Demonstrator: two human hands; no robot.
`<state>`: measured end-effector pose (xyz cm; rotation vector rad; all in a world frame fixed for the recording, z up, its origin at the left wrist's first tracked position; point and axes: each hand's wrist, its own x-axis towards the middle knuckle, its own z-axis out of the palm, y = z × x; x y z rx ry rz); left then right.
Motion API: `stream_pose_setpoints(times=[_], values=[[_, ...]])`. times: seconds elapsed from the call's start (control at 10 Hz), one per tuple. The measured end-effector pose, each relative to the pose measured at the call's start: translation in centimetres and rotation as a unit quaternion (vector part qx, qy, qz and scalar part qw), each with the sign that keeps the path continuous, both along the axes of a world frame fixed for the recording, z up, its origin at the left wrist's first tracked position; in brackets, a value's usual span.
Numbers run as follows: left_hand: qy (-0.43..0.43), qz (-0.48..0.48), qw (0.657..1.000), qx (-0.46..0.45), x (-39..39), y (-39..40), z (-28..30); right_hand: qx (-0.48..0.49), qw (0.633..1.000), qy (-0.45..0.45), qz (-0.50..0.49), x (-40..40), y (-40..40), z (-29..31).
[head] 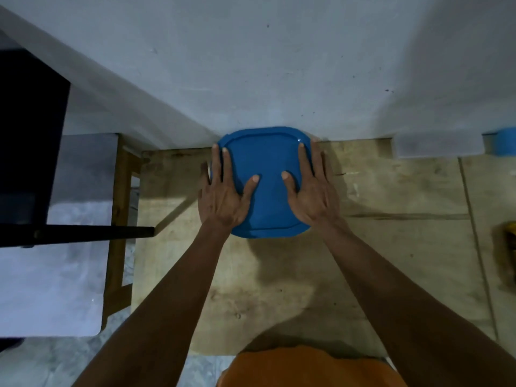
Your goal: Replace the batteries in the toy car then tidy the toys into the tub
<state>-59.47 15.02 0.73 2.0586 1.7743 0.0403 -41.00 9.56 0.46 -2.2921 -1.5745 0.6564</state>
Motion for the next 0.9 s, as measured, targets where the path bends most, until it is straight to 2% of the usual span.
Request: stream_pose_setpoints(times=[0.2, 0.5, 0.6, 0.7, 0.8, 0.9], values=[[0.033, 0.009, 0.999, -0.017, 0.2, 0.2, -0.3, 0.017, 0.999, -0.034, -0.008, -0.3, 0.2, -0.8], [0.031, 0.0, 0.997, -0.072, 0.2, 1.2, 0.9, -0.027, 0.999, -0.012, 0.018, 0.2, 0.5, 0.3], [0.055, 0.006, 0.994, -0.095, 0.6, 1.4, 1.6, -0.04, 0.999, -0.013, 0.026, 0.2, 0.6, 0.6], [0.088, 0.016, 0.992, -0.091, 1.3, 1.2, 2.8, -0.07, 0.997, 0.0, 0.037, 0.5, 0.7, 1.0], [0.109, 0.007, 0.994, -0.031, 2.1, -0.1, 3.6, -0.077, 0.997, -0.002, 0.026, 0.4, 0.1, 1.8], [0.057, 0.014, 0.998, -0.01, 2.9, -2.0, 4.4, -0.043, 0.999, 0.03, -0.015, -0.4, -1.5, 3.6]])
